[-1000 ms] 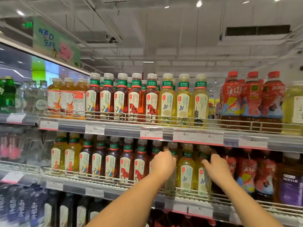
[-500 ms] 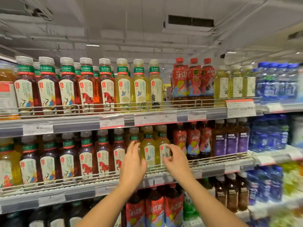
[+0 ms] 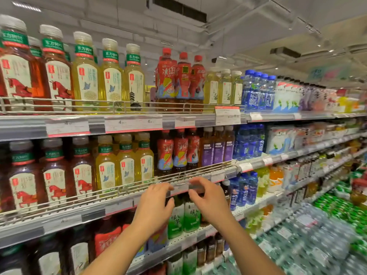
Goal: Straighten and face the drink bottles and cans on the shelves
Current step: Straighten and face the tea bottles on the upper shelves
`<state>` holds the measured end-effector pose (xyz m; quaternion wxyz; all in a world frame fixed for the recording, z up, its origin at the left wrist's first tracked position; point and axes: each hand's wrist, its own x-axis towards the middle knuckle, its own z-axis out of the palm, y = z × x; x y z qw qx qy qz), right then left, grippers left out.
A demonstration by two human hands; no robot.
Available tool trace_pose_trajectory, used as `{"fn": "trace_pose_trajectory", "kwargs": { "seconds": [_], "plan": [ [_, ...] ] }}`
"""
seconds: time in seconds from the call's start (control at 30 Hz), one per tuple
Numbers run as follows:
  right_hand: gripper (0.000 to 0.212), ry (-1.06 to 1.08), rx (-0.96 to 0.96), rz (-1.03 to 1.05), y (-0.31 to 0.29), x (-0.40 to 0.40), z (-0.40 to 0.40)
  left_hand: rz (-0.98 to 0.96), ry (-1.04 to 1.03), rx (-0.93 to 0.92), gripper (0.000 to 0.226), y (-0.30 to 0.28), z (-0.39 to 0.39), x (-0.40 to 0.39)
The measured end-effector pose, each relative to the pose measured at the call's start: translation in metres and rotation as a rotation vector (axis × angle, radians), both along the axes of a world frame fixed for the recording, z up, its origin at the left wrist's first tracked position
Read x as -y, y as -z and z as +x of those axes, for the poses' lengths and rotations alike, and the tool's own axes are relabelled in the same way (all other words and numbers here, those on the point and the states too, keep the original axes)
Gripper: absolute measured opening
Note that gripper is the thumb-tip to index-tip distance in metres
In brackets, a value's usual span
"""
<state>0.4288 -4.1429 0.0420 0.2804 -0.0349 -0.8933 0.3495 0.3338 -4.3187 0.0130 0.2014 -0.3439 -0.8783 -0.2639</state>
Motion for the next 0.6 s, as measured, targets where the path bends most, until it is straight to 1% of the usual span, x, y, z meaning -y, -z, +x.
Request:
{"fn": "trace_pose_trajectory", "kwargs": {
  "seconds": [0.1, 0.17, 0.23, 0.33, 0.4, 0.5, 0.6],
  "plan": [
    [0.019, 0.058, 0.008, -0.06, 0.008, -0.031, 0.033, -0.152, 0.054, 0.1, 0.031, -0.007, 0.009, -0.02],
    [0.02, 0.105, 0.032, -0.053, 0.025, -0.053, 0.055, -0.217, 0.068, 0.165, 0.031, -0.008, 0.017, -0.033],
    [0.025, 0.123, 0.086, -0.01, 0.044, -0.076, 0.071, -0.233, 0.06, 0.205, 0.031, -0.002, 0.027, -0.048],
    [0.04, 0.049, 0.219, 0.102, 0.068, -0.114, 0.084, -0.27, 0.063, 0.258, 0.034, 0.013, 0.044, -0.078],
    [0.044, 0.016, 0.277, 0.134, 0.073, -0.145, 0.09, -0.32, 0.051, 0.275, 0.036, 0.021, 0.053, -0.103],
    [0.047, -0.009, 0.301, 0.131, 0.074, -0.193, 0.095, -0.372, 0.002, 0.285, 0.04, 0.019, 0.06, -0.141],
    [0.055, -0.019, 0.296, 0.142, 0.071, -0.237, 0.094, -0.35, -0.047, 0.179, 0.044, -0.005, 0.057, -0.179]
  ]
}}
